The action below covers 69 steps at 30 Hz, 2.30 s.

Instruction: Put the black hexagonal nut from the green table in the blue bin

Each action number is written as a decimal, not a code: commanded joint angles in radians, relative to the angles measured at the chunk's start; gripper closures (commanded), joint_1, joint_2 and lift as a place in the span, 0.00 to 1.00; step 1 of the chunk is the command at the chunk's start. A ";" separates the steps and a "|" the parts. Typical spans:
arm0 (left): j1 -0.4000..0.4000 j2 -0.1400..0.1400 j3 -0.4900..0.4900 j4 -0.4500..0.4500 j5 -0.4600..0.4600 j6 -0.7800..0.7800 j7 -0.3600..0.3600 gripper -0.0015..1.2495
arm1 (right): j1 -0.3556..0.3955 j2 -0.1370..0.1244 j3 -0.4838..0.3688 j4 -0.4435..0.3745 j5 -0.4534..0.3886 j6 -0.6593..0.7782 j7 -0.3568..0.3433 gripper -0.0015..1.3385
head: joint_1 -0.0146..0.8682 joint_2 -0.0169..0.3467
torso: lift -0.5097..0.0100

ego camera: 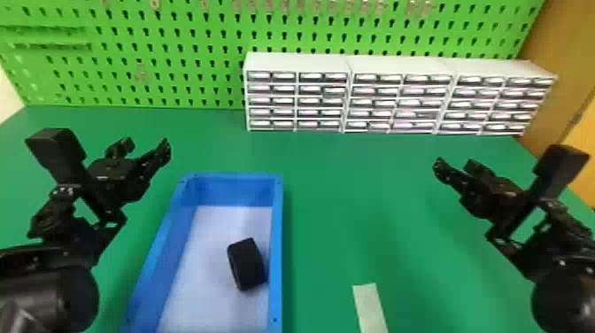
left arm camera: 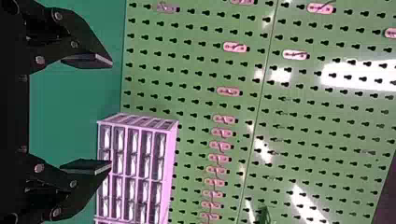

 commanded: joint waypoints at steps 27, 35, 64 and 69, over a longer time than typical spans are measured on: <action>-0.003 -0.002 0.024 0.002 0.030 -0.002 0.015 0.39 | 0.020 -0.033 -0.120 0.132 -0.168 0.021 0.104 0.35 | 0.80 0.07 | 0.79; -0.003 -0.002 0.024 0.002 0.031 -0.003 0.015 0.39 | 0.027 -0.021 -0.155 0.135 -0.154 0.021 0.114 0.35 | 0.80 0.07 | 0.79; -0.004 -0.002 0.030 0.002 0.031 -0.009 0.015 0.39 | 0.012 -0.009 -0.158 0.143 -0.129 -0.021 0.115 0.35 | 0.80 0.07 | 0.79; -0.003 -0.002 0.030 0.002 0.031 -0.011 0.015 0.39 | 0.012 -0.010 -0.157 0.143 -0.129 -0.023 0.117 0.35 | 0.80 0.07 | 0.79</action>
